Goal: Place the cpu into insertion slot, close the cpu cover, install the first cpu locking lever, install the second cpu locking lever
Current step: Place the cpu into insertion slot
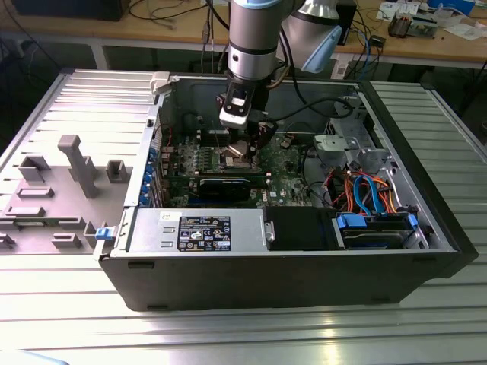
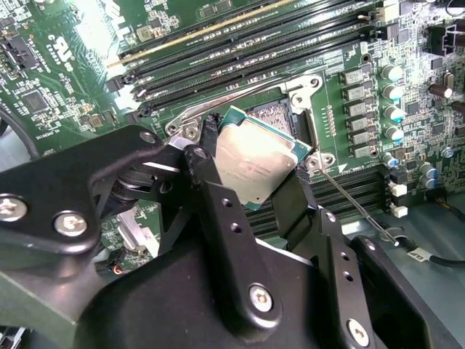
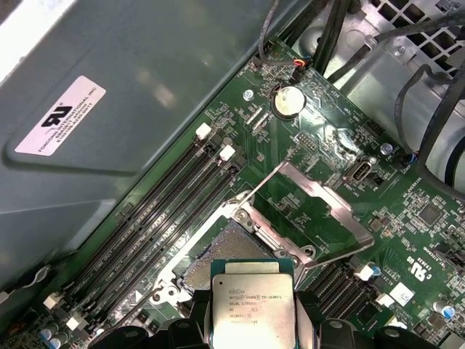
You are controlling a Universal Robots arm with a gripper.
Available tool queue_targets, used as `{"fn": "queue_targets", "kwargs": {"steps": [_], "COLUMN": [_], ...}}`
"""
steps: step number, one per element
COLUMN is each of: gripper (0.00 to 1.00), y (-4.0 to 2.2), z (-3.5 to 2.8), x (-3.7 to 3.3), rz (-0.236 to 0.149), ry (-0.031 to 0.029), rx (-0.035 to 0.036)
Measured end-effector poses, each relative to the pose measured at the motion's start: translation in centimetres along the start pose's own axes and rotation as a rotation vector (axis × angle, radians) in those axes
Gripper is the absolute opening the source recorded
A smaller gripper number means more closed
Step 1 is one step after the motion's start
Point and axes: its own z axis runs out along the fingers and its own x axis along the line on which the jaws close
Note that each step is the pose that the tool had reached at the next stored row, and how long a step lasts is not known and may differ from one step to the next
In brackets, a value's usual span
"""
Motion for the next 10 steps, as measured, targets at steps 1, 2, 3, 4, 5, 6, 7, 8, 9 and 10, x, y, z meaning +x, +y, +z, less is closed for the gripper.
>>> {"fn": "queue_targets", "kwargs": {"steps": [1,2,3,4,5,6,7,8,9,10], "gripper": [0.55,0.55,0.55,0.55,0.55,0.55,0.55,0.55,0.55,0.55], "y": [0.00,0.00,0.00,0.00,0.00,0.00,0.00,0.00,0.00,0.00], "z": [0.00,0.00,0.00,0.00,0.00,0.00,0.00,0.00,0.00,0.00], "x": [0.00,0.00,0.00,0.00,0.00,0.00,0.00,0.00,0.00,0.00], "rz": [0.002,0.004,0.007,0.009,0.010,0.011,0.013,0.015,0.016,0.019], "ry": [0.0000,0.0001,0.0002,0.0002,0.0002,0.0002,0.0003,0.0003,0.0003,0.0004], "rx": [0.0000,0.0000,0.0000,-0.0001,-0.0001,-0.0001,-0.0001,-0.0001,-0.0001,-0.0001]}}
